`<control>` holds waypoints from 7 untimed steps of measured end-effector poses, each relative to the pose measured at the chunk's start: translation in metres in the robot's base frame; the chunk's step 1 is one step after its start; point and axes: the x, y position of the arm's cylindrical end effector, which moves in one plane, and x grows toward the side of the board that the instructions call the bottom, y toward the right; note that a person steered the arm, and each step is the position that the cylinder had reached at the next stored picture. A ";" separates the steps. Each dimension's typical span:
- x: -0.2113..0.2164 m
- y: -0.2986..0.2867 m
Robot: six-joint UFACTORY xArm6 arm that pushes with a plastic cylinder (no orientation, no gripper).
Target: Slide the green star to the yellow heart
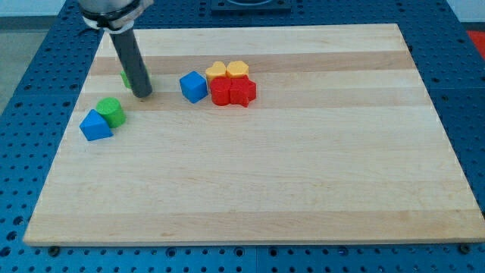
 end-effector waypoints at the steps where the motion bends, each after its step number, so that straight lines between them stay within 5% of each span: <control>1: 0.000 -0.023; 4: -0.024 -0.062; 7: -0.029 -0.004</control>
